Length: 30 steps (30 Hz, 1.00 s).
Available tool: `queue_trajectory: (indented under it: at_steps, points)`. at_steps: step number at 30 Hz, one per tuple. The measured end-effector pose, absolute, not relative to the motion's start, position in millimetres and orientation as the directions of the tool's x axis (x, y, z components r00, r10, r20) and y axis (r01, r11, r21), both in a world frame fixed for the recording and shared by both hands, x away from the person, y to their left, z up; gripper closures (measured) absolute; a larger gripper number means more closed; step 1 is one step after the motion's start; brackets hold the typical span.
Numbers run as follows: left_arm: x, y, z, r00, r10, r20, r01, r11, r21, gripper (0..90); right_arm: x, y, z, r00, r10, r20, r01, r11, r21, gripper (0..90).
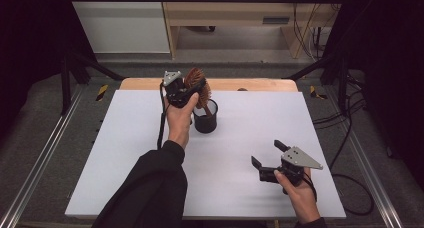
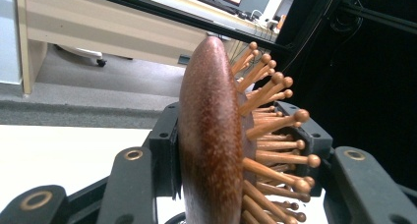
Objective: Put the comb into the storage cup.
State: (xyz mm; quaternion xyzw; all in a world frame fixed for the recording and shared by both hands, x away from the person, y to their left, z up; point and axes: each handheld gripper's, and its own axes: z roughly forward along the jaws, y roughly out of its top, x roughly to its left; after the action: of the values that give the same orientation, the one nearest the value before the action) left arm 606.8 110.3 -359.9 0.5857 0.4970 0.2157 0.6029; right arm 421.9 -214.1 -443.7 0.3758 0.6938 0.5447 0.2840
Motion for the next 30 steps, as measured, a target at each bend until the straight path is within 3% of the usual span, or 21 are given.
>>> queue_trajectory:
  at_steps: [30]
  points:
    - [607.9, 115.3, -359.6, 0.436, 0.841, -0.322, 0.329, 0.184, 0.926, 46.8, 421.7, -212.4, -444.0, -0.557, 0.83, 0.009, 0.211, 0.131, 0.969, 3.1]
